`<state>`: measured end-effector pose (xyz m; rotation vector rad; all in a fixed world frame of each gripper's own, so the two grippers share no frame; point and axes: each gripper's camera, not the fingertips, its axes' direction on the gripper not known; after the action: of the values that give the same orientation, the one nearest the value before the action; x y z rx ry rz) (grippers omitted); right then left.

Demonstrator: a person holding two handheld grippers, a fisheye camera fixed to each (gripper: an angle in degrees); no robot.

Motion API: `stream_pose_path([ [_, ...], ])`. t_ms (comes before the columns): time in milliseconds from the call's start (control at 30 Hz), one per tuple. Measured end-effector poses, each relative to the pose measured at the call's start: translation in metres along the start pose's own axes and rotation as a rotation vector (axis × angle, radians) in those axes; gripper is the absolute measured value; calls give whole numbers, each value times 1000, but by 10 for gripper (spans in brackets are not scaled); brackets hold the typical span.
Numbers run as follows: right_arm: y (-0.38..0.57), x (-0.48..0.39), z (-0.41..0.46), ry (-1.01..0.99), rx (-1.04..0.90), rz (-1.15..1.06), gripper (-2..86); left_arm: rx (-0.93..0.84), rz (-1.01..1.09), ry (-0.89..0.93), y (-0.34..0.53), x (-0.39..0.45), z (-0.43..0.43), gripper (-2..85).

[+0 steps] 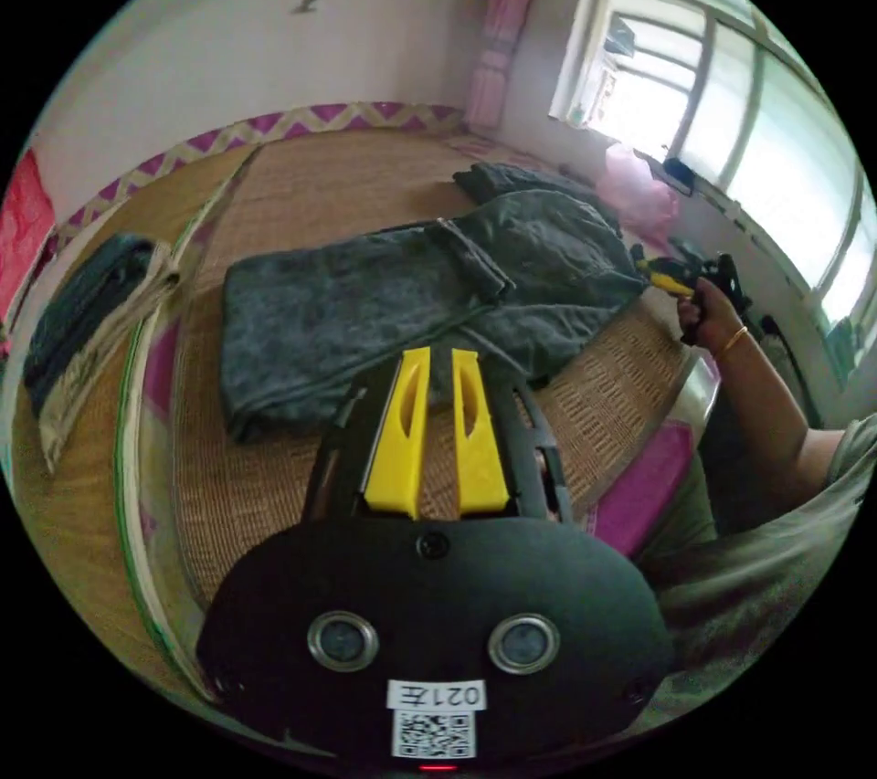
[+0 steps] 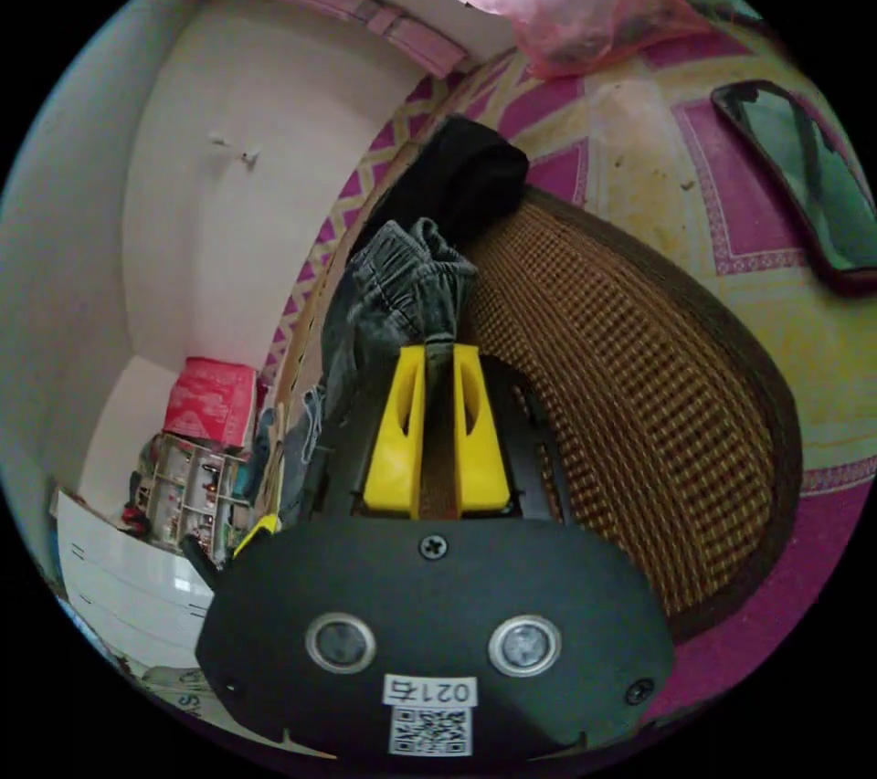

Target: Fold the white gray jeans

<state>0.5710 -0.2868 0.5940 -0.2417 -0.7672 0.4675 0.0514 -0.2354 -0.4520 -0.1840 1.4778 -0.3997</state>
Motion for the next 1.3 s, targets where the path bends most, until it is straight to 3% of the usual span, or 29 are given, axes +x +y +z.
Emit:
stream_pose_path([
  [133, 13, -36, -49, 73, 131, -196, 100, -61, 202, -64, -43, 31, 42, 82],
  [233, 27, -62, -55, 52, 87, -333, 97, -119, 276, -86, -65, 38, 74, 93],
  [500, 67, -89, -56, -39, -15, -434, 87, -176, 251, -90, -80, 11, 101, 62],
  [600, 78, -96, -53, -34, -39, -460, 78, -83, 96, 3, -72, -30, 78, 17],
  [733, 96, -110, -53, -13, -52, -532, 59, 175, -160, 108, -42, -128, -12, -2],
  [900, 121, -130, -54, -21, -64, -606, 18, 389, -413, -13, 41, -271, -140, -6],
  [1100, 146, -131, -44, -221, -127, -532, -5, 397, -834, -164, 198, -441, -208, -5],
  [1200, 160, -136, -33, -240, -168, -511, -6, 274, -983, -41, 256, -503, -188, -4],
  [1300, 174, -150, -25, -230, -201, -551, -6, 364, -1090, 136, 290, -536, -181, -3],
])
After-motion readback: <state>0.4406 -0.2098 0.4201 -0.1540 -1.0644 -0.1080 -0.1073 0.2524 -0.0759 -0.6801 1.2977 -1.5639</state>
